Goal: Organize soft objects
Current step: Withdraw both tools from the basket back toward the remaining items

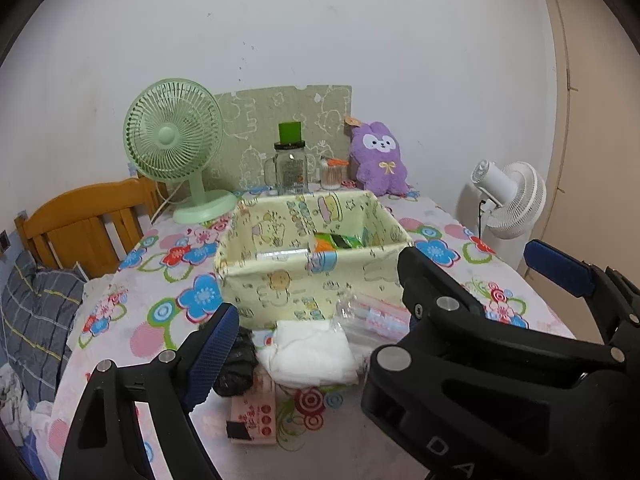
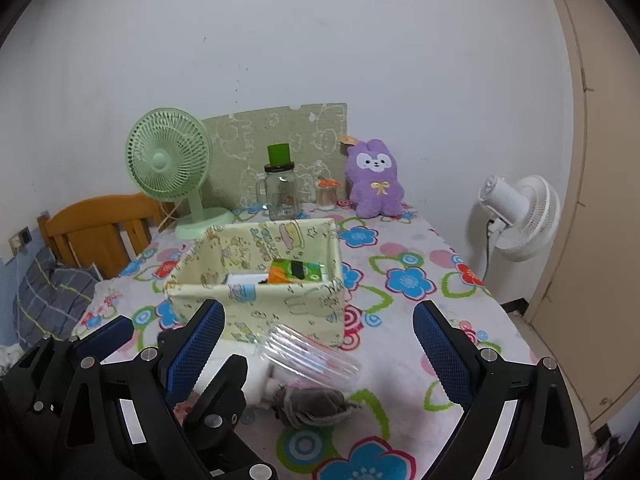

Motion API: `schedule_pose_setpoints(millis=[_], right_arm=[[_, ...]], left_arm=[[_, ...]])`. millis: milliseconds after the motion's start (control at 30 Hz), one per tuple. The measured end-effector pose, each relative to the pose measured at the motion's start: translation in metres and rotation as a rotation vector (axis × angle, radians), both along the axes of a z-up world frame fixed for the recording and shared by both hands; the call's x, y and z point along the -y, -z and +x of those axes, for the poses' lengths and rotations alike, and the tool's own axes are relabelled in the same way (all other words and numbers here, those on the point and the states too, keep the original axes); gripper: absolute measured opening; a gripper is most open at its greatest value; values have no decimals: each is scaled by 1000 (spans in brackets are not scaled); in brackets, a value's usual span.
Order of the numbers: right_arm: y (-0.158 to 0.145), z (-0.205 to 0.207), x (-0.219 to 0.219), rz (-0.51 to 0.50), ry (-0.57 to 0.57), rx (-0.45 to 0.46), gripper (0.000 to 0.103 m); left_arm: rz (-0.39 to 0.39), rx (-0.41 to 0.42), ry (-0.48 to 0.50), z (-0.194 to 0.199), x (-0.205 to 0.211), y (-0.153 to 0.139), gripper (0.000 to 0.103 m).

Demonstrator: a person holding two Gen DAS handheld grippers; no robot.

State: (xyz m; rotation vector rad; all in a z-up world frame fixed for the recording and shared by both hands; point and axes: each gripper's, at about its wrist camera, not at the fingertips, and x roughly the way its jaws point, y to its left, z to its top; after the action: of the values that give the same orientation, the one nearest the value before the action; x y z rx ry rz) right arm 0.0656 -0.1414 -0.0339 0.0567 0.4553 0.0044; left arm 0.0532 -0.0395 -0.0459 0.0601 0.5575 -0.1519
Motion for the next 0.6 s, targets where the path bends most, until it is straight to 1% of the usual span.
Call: schedule_pose_setpoints(millis=[267, 433, 600], right_arm=[[19, -9, 0, 8, -23, -24, 97], [29, -12, 0, 15, -18, -35, 97], [40, -13, 1, 17, -9, -40, 97]], left_arm=[[10, -14, -1, -11, 2, 16, 90], [17, -25, -4, -13, 1, 25, 91], [-7, -47, 4, -11, 1, 38, 92]])
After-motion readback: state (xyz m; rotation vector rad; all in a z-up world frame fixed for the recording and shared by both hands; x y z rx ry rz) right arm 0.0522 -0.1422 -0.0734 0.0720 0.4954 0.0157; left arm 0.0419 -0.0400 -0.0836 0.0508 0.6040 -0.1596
